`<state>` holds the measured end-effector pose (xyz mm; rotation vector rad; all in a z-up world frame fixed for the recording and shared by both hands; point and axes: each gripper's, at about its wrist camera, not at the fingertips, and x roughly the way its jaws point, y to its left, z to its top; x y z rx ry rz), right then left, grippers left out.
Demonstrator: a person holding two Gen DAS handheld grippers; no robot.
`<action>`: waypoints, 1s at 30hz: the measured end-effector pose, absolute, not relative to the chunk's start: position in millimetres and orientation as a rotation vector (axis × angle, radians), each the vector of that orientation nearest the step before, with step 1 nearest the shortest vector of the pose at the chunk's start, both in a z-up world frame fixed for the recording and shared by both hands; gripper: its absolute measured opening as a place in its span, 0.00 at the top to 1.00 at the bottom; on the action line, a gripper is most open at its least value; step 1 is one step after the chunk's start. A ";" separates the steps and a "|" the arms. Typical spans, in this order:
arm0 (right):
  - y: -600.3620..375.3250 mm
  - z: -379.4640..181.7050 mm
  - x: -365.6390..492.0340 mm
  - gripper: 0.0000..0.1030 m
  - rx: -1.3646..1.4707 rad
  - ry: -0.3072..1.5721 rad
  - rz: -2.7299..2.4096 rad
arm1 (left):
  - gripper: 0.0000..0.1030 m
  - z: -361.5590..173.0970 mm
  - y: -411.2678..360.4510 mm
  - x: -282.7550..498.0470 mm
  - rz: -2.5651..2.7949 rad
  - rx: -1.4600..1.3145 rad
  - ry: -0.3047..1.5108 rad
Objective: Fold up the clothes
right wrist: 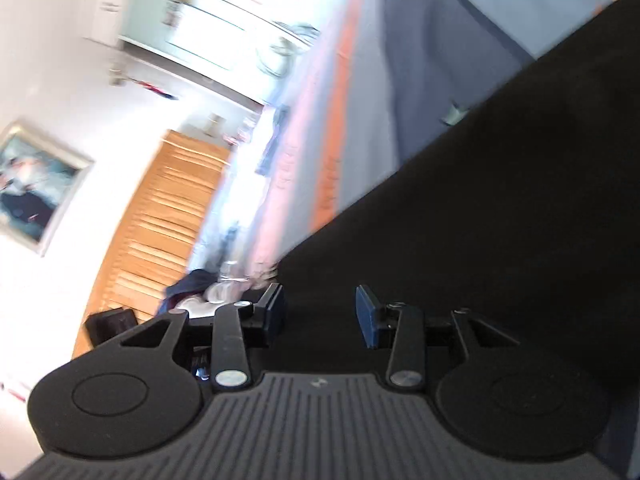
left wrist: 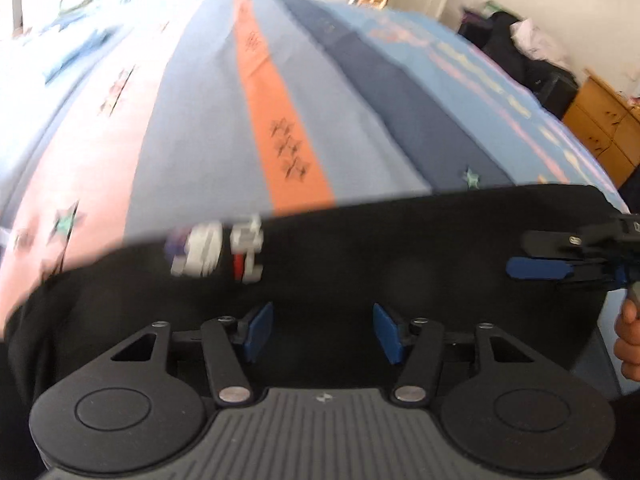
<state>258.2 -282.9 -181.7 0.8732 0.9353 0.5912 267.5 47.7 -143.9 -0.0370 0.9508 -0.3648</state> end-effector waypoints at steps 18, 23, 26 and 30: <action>-321.2 -186.3 198.5 0.49 1.128 0.778 0.661 | 0.28 -147.1 14.0 304.3 -0.276 0.172 0.903; -302.9 -187.4 189.3 0.49 1.115 0.817 0.652 | 0.37 -126.3 64.3 264.8 -0.319 0.026 0.937; -287.7 -178.5 165.8 0.49 1.098 0.845 0.705 | 0.35 -115.4 96.1 219.0 -0.379 0.002 0.963; -266.6 -174.5 127.5 0.49 1.055 0.898 0.787 | 0.35 -116.0 125.8 143.7 -0.443 0.035 1.023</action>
